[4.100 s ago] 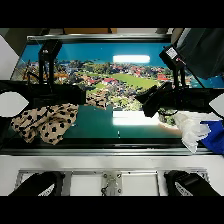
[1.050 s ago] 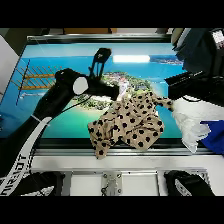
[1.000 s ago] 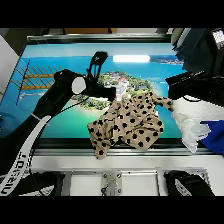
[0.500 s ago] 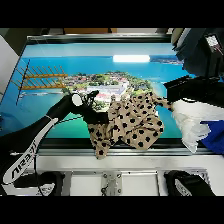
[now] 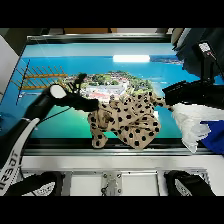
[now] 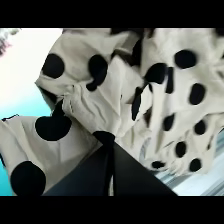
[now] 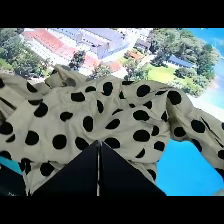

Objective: Fold the clothes and pants, and hang the long-sleeved shirts on hangers.

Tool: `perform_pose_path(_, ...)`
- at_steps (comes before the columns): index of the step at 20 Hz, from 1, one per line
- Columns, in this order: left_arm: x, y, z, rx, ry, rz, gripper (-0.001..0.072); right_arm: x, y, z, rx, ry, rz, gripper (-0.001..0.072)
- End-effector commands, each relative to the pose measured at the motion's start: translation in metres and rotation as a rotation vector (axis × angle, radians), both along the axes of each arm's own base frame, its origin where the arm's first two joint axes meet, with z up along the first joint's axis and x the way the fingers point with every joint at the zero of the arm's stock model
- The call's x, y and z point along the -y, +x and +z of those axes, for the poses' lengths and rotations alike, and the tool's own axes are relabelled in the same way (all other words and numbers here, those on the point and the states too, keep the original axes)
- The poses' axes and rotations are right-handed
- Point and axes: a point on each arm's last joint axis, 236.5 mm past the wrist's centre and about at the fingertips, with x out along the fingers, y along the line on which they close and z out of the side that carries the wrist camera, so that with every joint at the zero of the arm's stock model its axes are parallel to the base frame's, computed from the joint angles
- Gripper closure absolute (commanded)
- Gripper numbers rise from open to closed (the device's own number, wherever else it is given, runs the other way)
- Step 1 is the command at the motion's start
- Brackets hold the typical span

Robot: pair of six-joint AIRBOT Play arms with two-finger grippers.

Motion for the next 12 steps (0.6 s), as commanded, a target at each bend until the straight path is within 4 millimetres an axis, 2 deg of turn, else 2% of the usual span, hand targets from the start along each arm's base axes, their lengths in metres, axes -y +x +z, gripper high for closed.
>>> perform_pose_path(1, -0.026, -0.009, 0.058, 0.131, -0.031, 0.048, 0.0695, 0.004, -0.002, -0.017, -0.067, 0.012, -0.045, 0.0702)
perform_pose_path(3, -0.029, -0.032, 0.061, 0.144, -0.037, 0.045, 0.0695, 0.004, -0.004, -0.033, -0.117, 0.03, -0.067, 0.0702)
perform_pose_path(6, -0.029, -0.067, 0.045, 0.122, -0.033, 0.023, 0.0695, 0.002, -0.012, -0.067, -0.231, 0.073, -0.121, 0.0681)
perform_pose_path(7, -0.028, -0.077, 0.037, 0.108, -0.03, 0.016, 0.0695, 0.002, -0.015, -0.081, -0.275, 0.077, -0.136, 0.0493)
perform_pose_path(8, -0.027, -0.088, 0.029, 0.09, -0.028, 0.008, 0.0695, 0.003, -0.018, -0.097, -0.32, 0.079, -0.15, 0.0191)
perform_pose_path(9, -0.027, -0.098, 0.021, 0.069, -0.026, 0.003, 0.0695, 0.003, -0.023, -0.113, -0.365, 0.075, -0.157, 0.0058)
perform_pose_path(12, -0.028, -0.118, 0.002, 0.025, -0.019, -0.001, 0.0695, 0.005, -0.042, -0.177, -0.528, 0.056, -0.179, 0.0058)
